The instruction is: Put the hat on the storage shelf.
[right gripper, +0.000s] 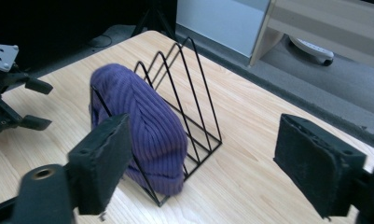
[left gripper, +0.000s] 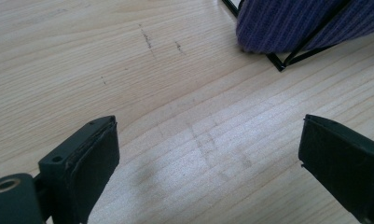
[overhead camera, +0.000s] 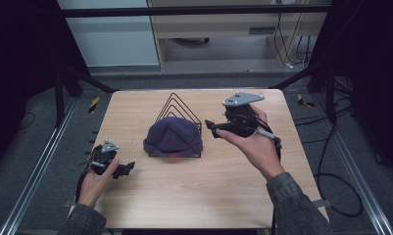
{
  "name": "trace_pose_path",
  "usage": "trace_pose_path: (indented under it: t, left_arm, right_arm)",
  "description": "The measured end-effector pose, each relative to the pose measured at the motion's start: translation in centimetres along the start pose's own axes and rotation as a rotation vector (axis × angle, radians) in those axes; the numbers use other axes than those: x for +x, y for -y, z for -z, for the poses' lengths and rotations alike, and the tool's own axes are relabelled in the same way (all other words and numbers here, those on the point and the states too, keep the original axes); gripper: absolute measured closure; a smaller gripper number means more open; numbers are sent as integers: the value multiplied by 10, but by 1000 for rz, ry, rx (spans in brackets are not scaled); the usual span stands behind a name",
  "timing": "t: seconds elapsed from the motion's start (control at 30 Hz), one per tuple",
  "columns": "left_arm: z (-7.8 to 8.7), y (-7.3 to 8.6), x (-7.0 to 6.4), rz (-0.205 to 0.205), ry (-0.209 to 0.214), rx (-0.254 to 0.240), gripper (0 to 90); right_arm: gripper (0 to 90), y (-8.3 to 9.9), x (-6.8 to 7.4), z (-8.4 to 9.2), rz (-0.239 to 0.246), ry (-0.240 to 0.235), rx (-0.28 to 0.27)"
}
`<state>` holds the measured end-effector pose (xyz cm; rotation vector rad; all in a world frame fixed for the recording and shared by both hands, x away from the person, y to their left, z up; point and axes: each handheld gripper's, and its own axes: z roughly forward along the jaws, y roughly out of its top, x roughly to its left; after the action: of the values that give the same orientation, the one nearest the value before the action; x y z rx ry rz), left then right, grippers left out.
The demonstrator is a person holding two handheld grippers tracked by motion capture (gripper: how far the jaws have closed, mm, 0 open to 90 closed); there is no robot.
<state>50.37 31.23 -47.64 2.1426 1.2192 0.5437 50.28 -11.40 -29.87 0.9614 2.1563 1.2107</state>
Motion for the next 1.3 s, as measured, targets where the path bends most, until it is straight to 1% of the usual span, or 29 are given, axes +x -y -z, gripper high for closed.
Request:
trace_pose_path:
  t: [0.1, 0.2, 0.33, 0.37, 0.4, 0.43, 0.53, 0.57, 0.67, 0.73, 0.8, 0.83, 1.1, 1.13, 1.2, 1.27, 1.3]
  left_arm:
    - [0, 0, 0, -2, -1, 3, 46]
    - [0, 1, 0, 6, -6, -2, 46]
    - [0, 1, 1, 4, -10, -1, 47]
    - [0, 1, 1, 4, -10, -1, 47]
    - [0, 1, 1, 1, -12, 4, 47]
    - [0, 1, 1, 1, -12, 4, 47]
    - [0, 1, 1, -2, -13, 6, 47]
    - [-1, 1, 1, -2, -14, 9, 47]
    - [-1, 2, 2, -4, -13, 16, 47]
    - [-1, 2, 2, -5, -14, 16, 47]
    - [-1, 2, 2, -5, -15, 17, 47]
    - [-2, 2, 2, -6, -16, 19, 47]
    - [-2, 2, 2, -11, -16, 26, 47]
    - [-2, 2, 2, -12, -17, 28, 47]
    - [-3, 3, 2, -14, -19, 31, 47]
    - [-3, 3, 2, -14, -19, 32, 47]
    - [-3, 3, 2, -15, -20, 36, 47]
  right_arm:
    - [156, 6, -4, 6, -3, 4, -3]
    - [131, 13, -8, 12, -18, 7, -6]
    - [110, 25, -16, 23, -18, 23, -10]
    - [110, 25, -16, 23, -18, 23, -10]
    - [97, 33, -20, 28, -24, 29, -14]
    - [97, 33, -20, 28, -24, 29, -14]
    - [88, 45, -29, 33, -40, 44, -12]
    - [85, 52, -33, 36, -53, 49, -12]
    - [82, 62, -39, 38, -63, 54, -2]
    - [80, 66, -41, 38, -62, 57, 0]
    - [78, 74, -44, 39, -74, 60, 8]
    - [78, 81, -47, 41, -83, 66, 10]
    - [94, 104, -56, 44, -112, 91, 34]
    - [99, 107, -57, 45, -121, 95, 40]
    - [109, 114, -60, 45, -122, 104, 55]
    - [111, 117, -61, 45, -126, 108, 61]
    - [115, 124, -63, 44, -130, 113, 72]
